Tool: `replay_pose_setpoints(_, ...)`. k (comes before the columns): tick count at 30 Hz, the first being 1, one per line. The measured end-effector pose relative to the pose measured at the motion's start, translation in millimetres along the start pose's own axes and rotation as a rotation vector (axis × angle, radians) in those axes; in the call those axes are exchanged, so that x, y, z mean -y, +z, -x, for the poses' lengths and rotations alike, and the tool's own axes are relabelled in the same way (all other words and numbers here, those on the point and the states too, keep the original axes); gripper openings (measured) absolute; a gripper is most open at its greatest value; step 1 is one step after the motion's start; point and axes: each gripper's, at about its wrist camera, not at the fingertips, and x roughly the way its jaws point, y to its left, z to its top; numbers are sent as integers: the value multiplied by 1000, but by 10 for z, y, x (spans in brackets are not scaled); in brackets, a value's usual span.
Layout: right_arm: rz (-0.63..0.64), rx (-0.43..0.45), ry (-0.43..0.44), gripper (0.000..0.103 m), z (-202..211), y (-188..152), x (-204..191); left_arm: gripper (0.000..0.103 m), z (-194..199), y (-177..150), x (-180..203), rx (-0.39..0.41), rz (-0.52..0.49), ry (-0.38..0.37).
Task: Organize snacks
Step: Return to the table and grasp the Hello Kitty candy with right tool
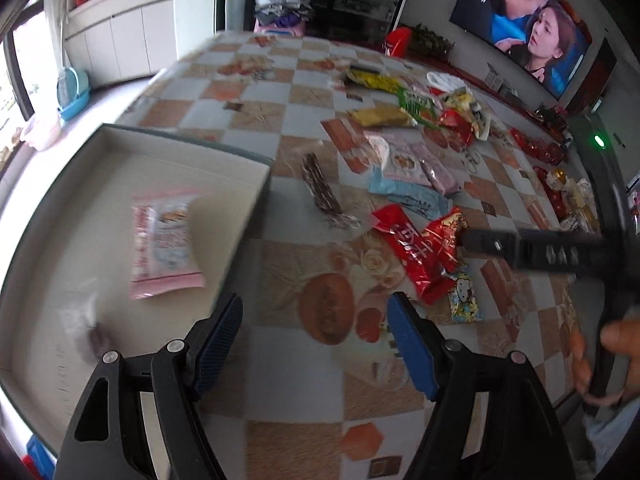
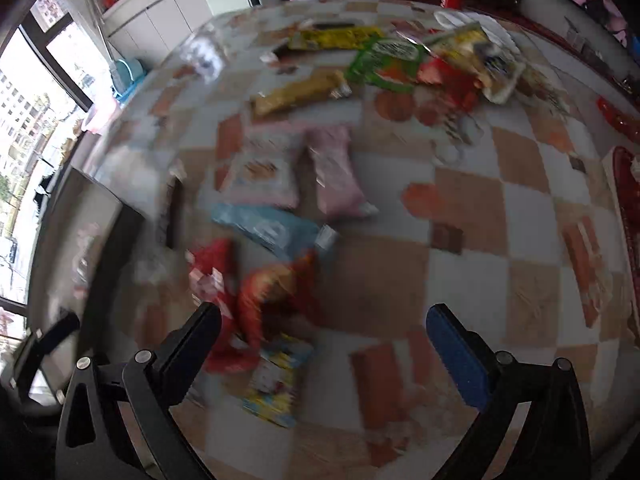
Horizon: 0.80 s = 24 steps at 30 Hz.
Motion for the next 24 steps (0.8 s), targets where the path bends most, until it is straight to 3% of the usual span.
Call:
replay_pose_setpoints(5, 40, -2, -22, 103, -47, -188, 86, 78, -253, -21, 43, -73, 55, -22)
replay_pose_setpoints(9, 62, -27, 3, 103, -139, -260, -7, 78, -312, -58, 21, -80, 80, 5)
replay_pose_setpoints(14, 147, -20, -81, 103, -276, -272, -284, 78, -337, -15, -12, -100, 120, -1)
replay_pose_setpoints(17, 140, 9, -75, 103, -264, -283, -252, 78, -345, 13, 59, -107, 111, -7)
replay_pose_setpoints(19, 153, 47, -82, 89, -201, -308, -262, 78, -369, 37, 104, -117, 109, -8)
replay_pose_setpoints(21, 162, 66, -77, 42, -122, -390, -233, 78, -394, 57, 135, -125, 117, -16)
replay_pose_setpoints(22, 164, 60, -70, 33, -111, -374, -235, 78, -402, 65, 147, -129, 122, -17)
replay_pose_setpoints(24, 168, 55, -57, 30, -105, -356, -205, 78, -404, 81, 164, -131, 133, -22)
